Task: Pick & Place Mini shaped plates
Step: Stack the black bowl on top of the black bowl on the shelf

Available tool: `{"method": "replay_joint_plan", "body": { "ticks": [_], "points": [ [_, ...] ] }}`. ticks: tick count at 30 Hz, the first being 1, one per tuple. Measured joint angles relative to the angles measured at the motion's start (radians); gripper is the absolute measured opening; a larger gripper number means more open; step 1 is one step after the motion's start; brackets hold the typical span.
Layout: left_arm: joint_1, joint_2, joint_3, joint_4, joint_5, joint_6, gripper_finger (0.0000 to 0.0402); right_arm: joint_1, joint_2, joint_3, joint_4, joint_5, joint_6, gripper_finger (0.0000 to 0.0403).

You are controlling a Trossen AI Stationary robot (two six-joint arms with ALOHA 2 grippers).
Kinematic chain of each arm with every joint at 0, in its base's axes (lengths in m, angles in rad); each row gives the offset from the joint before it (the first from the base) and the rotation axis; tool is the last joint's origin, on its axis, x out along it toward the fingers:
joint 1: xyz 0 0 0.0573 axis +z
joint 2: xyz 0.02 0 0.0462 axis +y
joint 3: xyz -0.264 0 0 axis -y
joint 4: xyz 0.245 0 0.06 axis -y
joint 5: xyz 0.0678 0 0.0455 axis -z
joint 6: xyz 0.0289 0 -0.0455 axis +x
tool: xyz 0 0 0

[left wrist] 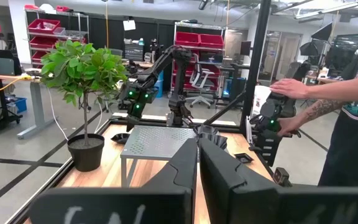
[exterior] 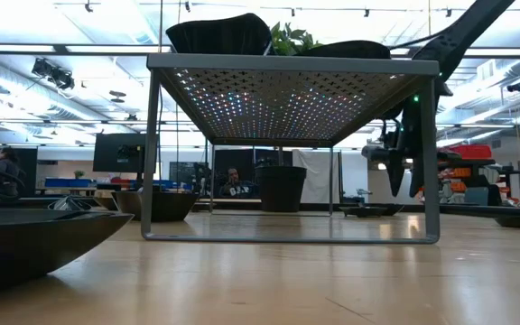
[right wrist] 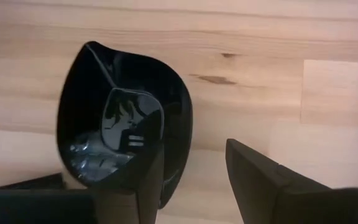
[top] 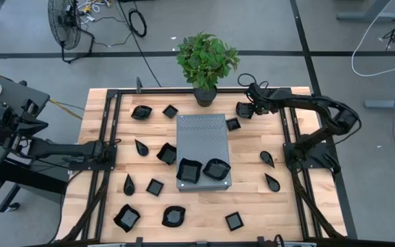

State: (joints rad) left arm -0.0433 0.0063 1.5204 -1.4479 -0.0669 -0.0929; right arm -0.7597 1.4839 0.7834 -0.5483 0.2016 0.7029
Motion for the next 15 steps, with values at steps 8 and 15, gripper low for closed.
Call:
{"method": "replay_joint_plan", "body": {
  "ticks": [8,15],
  "points": [
    [0.0,0.0,0.0,0.0,0.0,0.0,0.0023,0.0,0.065,0.0,0.059,-0.01,0.004,0.0176],
    [0.0,0.0,0.0,0.0,0.0,0.0,0.0023,0.0,0.107,0.0,0.092,-0.01,0.023,0.0176]
  ]
}}
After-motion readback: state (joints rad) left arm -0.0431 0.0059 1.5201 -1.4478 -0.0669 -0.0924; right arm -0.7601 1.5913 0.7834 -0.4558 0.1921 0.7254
